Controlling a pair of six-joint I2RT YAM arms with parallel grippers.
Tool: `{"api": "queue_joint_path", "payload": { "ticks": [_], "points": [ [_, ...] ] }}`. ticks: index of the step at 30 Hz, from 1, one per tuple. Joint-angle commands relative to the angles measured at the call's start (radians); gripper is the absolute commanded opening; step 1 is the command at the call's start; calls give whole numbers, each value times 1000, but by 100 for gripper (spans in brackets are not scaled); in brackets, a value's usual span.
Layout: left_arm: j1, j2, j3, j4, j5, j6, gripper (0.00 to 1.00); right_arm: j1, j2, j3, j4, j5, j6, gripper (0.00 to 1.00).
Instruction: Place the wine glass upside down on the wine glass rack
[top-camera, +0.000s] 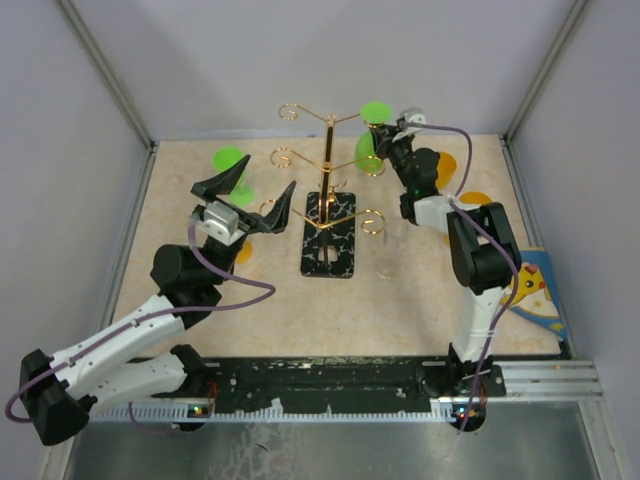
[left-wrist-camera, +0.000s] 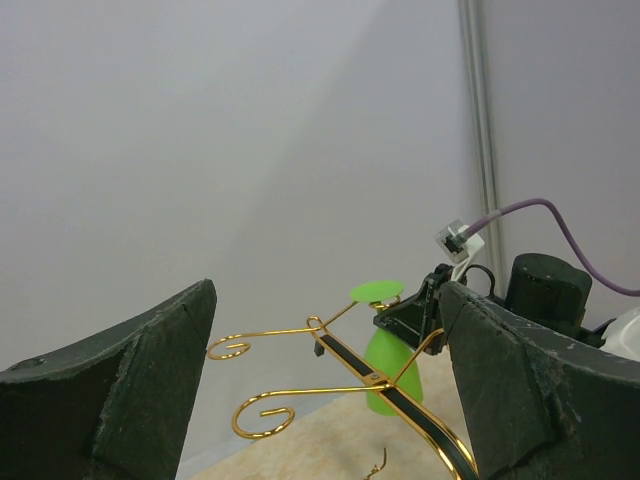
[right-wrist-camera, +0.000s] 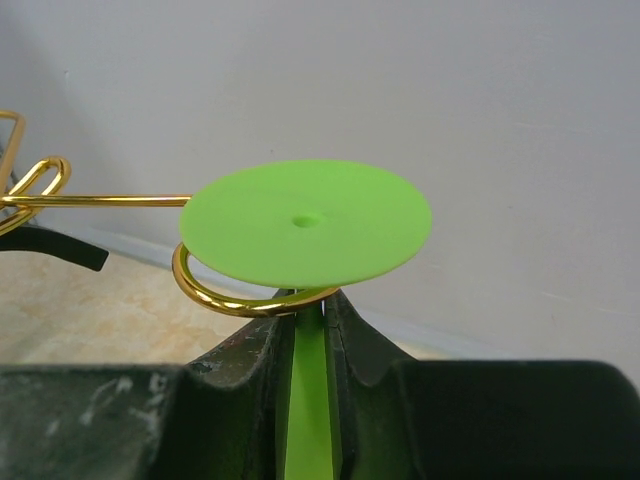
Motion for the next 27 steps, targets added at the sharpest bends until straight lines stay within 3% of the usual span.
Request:
{"api": "queue_joint_path", "payload": {
  "ticks": [1, 23, 27],
  "points": [
    [4, -2, -1, 28, 3, -4, 98, -6, -84, -27, 52, 28, -38, 17],
    [6, -2, 3, 29, 9, -16, 98, -5, -186, -80, -42, -125, -50, 15],
    [5, 0, 5, 29, 10, -18, 98, -5, -187, -84, -34, -126, -50, 27]
  ]
}}
